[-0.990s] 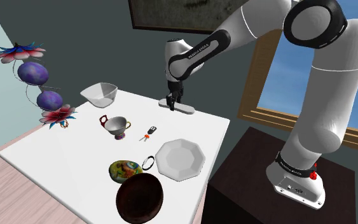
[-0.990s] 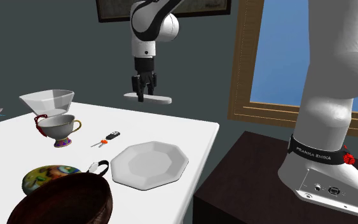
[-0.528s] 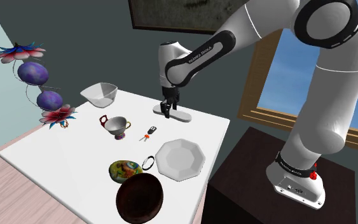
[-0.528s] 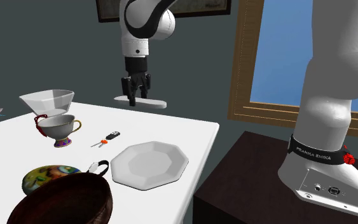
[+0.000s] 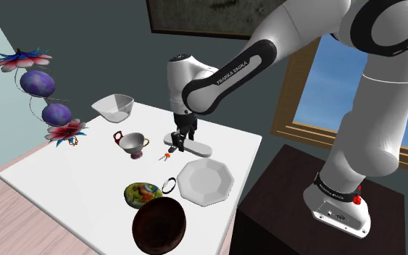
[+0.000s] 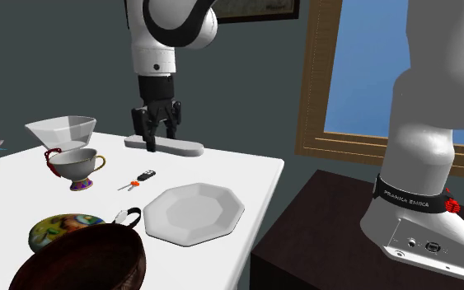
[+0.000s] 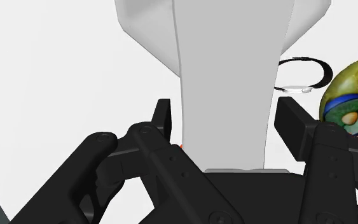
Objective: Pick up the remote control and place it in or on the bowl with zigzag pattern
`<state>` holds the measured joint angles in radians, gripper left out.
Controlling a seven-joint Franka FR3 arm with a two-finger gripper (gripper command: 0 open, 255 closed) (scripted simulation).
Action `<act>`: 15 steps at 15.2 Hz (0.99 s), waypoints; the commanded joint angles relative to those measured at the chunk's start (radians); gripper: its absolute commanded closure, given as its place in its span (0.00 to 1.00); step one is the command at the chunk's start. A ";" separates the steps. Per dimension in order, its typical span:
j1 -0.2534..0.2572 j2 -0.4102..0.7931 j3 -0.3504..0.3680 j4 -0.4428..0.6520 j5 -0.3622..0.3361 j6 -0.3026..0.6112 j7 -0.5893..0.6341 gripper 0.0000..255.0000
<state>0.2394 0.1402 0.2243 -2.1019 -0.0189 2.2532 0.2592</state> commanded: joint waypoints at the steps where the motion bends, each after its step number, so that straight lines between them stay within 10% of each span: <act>1: 0.027 0.000 0.019 0.001 -0.004 -0.001 0.050 1.00; 15: 0.237 0.125 0.132 0.167 -0.082 -0.051 0.408 1.00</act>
<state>0.4598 0.2539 0.3496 -1.9536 -0.0944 2.2098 0.6400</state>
